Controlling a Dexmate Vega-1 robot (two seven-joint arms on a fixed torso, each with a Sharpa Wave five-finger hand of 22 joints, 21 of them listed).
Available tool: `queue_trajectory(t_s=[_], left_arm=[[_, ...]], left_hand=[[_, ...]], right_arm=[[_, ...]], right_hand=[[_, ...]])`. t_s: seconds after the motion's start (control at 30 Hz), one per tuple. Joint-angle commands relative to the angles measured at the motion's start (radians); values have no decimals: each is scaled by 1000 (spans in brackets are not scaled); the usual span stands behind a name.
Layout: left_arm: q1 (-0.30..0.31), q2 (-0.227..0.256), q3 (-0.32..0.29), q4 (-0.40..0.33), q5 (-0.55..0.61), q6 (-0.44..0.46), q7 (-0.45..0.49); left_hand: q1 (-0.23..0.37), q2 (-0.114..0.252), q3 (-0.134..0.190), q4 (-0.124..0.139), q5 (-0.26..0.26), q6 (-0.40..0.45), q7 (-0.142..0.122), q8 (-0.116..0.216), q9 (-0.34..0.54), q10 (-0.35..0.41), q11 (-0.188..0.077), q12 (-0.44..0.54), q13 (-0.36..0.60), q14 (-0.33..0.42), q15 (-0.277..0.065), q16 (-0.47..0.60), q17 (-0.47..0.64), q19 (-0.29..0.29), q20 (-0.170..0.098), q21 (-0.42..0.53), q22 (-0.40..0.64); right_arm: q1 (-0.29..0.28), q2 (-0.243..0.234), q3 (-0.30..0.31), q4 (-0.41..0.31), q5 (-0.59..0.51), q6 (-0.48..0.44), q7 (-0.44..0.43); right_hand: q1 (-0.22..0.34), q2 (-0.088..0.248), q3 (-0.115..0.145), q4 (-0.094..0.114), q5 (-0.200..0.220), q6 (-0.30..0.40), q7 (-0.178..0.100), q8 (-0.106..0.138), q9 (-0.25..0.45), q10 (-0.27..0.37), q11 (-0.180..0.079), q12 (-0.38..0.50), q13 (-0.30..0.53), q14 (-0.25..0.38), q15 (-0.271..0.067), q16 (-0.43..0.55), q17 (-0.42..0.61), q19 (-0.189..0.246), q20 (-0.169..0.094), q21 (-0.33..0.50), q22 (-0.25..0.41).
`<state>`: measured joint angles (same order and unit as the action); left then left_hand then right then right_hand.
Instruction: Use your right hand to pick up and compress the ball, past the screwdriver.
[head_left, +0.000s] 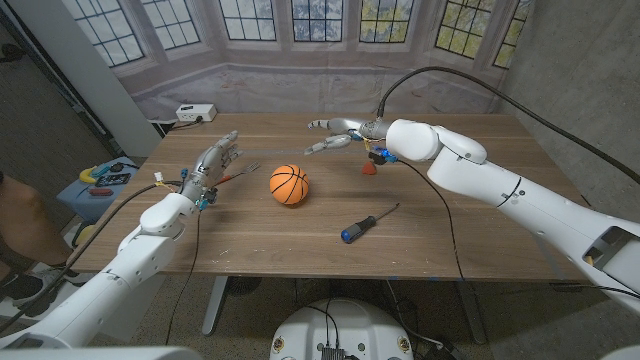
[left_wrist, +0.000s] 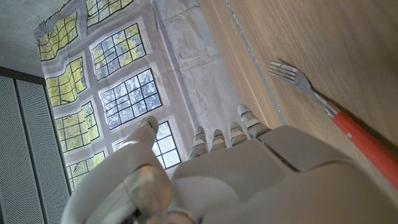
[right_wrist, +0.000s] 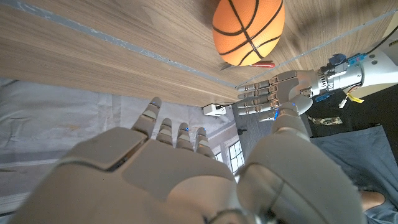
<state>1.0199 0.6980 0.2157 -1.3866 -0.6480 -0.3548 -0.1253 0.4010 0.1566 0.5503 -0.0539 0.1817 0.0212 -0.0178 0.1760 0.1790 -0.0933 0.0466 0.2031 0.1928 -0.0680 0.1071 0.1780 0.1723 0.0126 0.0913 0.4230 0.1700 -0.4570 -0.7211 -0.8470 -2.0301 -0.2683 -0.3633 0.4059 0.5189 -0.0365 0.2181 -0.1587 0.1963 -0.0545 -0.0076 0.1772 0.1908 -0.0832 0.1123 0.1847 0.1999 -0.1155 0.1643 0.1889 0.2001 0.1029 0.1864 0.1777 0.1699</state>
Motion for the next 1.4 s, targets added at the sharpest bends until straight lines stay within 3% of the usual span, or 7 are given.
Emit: queue_trajectory(t_s=[0.03, 0.57, 1.4], left_arm=[[-5, 0, -7, 22, -5, -10, -11], [-39, -17, 7, 67, -7, -16, -32], [-25, -21, 8, 67, -13, -26, -32]], left_hand=[[-2, 4, 5, -6, 5, -5, -3, 5, 2, -7, -7, 3, 4, -2, 7, 4, 2, 4, 4, -3, 2], [-5, 5, 6, -7, 5, -3, -3, 7, 2, -5, -6, 5, 4, -2, 8, 5, 3, 7, 2, -8, 2], [-10, 14, 13, -4, 5, -6, -3, 7, 2, -6, -4, 6, 3, -2, 8, 6, 5, 11, 2, -18, 3]], right_arm=[[81, 54, -69, 29, -72, -33, 106], [191, 123, -168, 49, -127, -114, 267], [266, 200, -285, 79, -249, -129, 321]], right_hand=[[15, -5, 3, -6, 9, -19, -2, 1, -1, -22, 4, -2, 3, -8, 16, 0, 1, -2, 19, 6, 2], [11, -13, -3, 8, 7, -103, -24, -7, -1, -91, 12, -5, 4, -51, 35, -2, 2, -27, 27, 4, 2], [29, -32, -5, 1, 24, -159, -28, -1, -1, -135, 23, -1, 4, -88, 47, -3, 2, -47, 26, 5, 2]])
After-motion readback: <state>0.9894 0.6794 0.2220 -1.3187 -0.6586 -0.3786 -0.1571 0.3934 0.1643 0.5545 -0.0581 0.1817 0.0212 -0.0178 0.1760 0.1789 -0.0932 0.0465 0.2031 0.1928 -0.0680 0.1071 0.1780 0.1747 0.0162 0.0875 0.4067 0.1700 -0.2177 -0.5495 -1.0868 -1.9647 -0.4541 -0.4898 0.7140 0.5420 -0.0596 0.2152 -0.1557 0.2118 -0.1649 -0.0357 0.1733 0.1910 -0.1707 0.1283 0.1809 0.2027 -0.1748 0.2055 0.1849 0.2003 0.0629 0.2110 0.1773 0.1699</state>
